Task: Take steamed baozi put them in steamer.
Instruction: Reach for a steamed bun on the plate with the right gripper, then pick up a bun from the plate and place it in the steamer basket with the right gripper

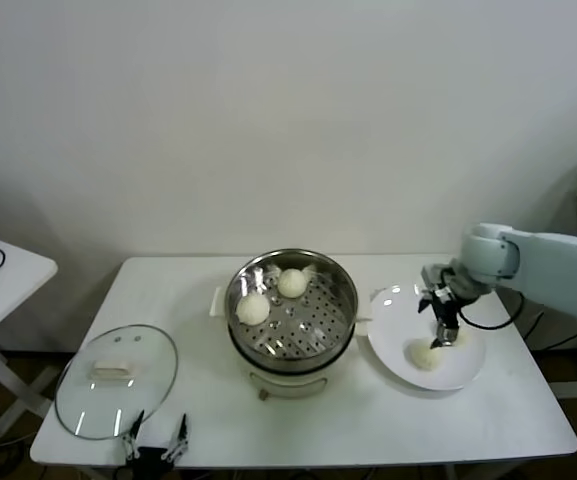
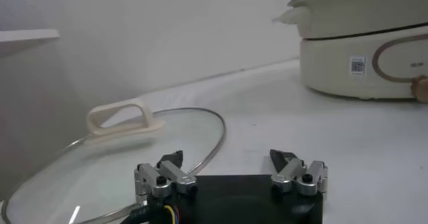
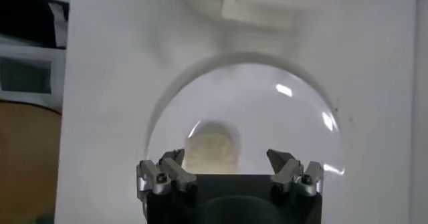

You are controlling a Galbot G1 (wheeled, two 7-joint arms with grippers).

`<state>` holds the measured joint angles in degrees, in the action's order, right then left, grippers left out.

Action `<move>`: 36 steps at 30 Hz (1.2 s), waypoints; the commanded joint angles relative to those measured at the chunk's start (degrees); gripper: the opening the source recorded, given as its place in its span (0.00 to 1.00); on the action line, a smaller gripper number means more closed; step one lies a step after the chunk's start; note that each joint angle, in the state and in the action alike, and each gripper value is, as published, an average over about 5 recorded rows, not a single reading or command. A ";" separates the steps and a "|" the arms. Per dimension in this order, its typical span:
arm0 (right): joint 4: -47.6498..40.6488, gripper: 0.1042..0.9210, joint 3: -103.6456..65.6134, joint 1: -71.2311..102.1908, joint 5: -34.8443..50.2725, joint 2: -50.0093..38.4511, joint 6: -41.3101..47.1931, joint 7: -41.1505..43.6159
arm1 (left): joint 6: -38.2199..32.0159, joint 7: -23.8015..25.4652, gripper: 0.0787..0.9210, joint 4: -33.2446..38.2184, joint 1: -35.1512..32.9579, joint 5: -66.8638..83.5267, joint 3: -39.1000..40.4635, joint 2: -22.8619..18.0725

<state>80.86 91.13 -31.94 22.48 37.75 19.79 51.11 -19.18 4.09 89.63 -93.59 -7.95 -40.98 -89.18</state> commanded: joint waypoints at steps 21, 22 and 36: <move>-6.46 0.75 -15.43 19.73 -9.84 0.09 -0.19 -4.44 | -0.35 -0.48 0.88 -1.25 0.09 -1.10 -0.01 -0.35; -6.11 0.72 -15.28 19.34 -9.76 -0.05 -0.18 -4.41 | -0.38 -0.53 0.88 -1.21 0.08 -1.12 0.02 -0.36; 7.21 0.59 11.14 -24.75 -0.98 -2.75 -14.06 3.74 | -1.13 -0.89 0.88 -0.53 -0.46 -2.25 0.41 -0.43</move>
<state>81.49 85.78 -27.21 17.10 35.42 16.06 49.80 -20.07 3.21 88.97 -93.85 -9.90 -40.63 -89.62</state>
